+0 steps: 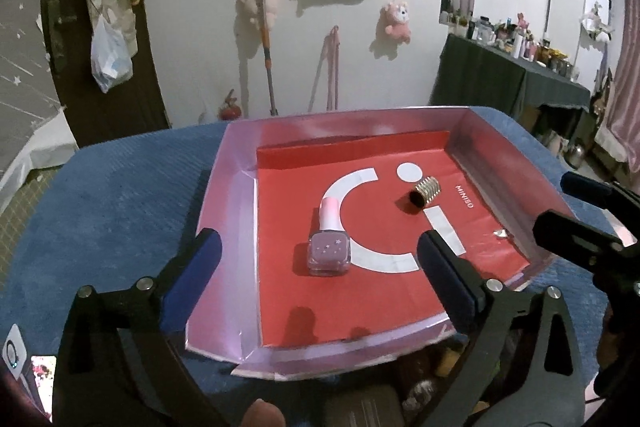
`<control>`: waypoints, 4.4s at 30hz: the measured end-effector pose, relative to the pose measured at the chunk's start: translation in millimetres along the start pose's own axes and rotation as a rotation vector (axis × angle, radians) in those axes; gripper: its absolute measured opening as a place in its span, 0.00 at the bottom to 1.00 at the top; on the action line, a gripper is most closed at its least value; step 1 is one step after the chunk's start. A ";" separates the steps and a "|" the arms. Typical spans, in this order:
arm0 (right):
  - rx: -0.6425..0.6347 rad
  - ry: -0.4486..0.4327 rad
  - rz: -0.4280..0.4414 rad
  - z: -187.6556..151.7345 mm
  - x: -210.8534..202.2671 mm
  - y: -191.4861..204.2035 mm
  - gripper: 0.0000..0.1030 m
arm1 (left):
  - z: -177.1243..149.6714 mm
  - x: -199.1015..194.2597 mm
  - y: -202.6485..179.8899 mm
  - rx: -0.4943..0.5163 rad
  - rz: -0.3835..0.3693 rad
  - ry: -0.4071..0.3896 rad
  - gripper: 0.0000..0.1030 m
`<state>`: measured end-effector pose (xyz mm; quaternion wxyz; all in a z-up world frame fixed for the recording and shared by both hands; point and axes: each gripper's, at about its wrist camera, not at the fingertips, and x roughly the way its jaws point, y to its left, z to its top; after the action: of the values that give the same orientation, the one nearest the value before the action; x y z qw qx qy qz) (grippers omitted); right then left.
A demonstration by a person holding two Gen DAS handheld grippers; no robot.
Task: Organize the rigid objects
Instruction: 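Withdraw both tools from the box back toward the pile, then grasp the grey eye shadow case with the left tool while the right tool grasps the white round compact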
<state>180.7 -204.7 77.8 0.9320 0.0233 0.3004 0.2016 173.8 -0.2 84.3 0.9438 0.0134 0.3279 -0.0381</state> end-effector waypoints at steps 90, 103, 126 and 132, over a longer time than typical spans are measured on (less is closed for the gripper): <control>-0.150 0.080 0.063 -165.2 -51.3 85.6 0.98 | -115.0 -35.7 9.0 -0.164 -0.015 0.149 1.00; -0.120 0.099 0.069 -164.6 -40.0 83.9 0.79 | -115.4 -22.2 11.1 -0.177 -0.041 0.165 1.00; -0.129 0.082 0.097 -167.7 -42.7 84.6 0.57 | -105.8 -6.7 -0.2 -0.102 0.060 0.213 0.96; -0.143 0.076 0.102 -164.0 -33.8 91.2 0.57 | -102.2 -4.8 -5.5 -0.074 0.052 0.208 0.77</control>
<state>29.3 -147.0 -22.8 0.9077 -0.0356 0.3190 0.2704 106.5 -0.3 7.0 0.9053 -0.0091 0.4248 0.0003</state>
